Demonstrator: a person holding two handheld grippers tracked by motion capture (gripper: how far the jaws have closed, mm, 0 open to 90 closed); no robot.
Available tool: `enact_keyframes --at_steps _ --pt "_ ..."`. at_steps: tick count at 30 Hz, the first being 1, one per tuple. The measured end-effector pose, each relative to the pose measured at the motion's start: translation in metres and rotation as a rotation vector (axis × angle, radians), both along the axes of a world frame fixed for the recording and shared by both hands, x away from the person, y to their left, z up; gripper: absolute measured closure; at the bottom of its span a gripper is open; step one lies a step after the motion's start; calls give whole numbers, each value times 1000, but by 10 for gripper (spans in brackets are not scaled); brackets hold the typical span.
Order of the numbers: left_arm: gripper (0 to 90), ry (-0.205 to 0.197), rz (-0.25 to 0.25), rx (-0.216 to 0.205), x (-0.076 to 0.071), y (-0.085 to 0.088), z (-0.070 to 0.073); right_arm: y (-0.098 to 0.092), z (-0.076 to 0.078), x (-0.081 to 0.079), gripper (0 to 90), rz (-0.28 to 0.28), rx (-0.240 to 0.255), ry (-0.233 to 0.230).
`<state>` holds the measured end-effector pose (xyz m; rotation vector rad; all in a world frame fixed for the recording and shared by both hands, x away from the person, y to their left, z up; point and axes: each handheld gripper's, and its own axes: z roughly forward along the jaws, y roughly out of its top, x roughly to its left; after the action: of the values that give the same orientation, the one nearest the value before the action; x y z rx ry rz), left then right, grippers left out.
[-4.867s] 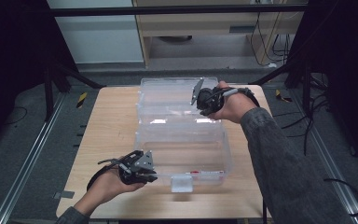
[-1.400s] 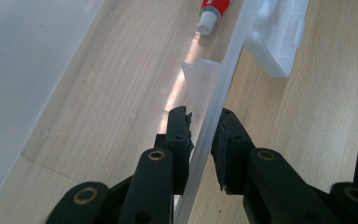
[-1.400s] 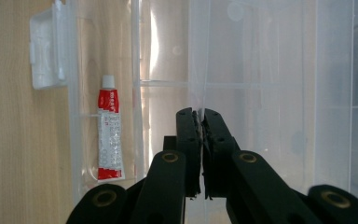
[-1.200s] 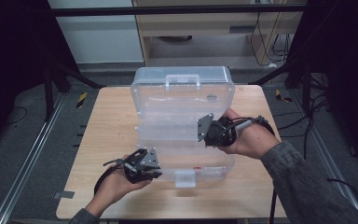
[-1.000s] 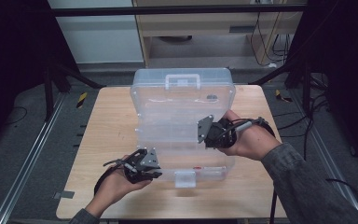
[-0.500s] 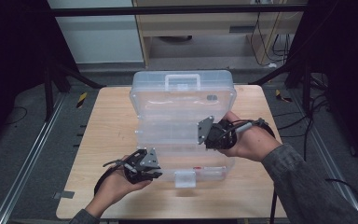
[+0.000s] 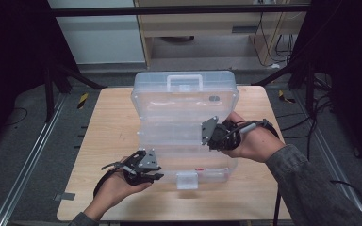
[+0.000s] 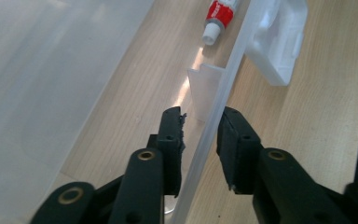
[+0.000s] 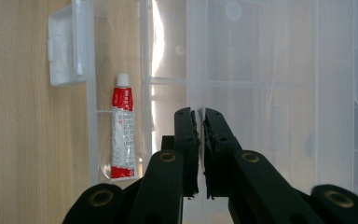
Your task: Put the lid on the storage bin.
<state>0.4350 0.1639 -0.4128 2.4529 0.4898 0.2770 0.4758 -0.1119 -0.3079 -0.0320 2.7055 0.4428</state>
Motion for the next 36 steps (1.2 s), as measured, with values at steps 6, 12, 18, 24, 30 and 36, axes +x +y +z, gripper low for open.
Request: enact_keyframes --at_steps 6,12,18,24,30,36 --pt "609 -67 -31 -78 -5 18 24 0 0 0 849 -5 7 3" --pt "650 -49 1 -146 -12 39 54 -1 -1 0 848 -5 8 3" --pt "702 -59 -3 -163 -12 51 75 -1 -1 -1 848 -2 11 1" --pt "780 -80 54 -223 -3 64 94 0 -2 -2 851 3 8 2" --pt "812 -90 114 -246 11 72 102 0 -2 -2 851 6 6 2" --pt "877 -48 154 -287 34 75 109 0 -3 -3 850 6 6 5"
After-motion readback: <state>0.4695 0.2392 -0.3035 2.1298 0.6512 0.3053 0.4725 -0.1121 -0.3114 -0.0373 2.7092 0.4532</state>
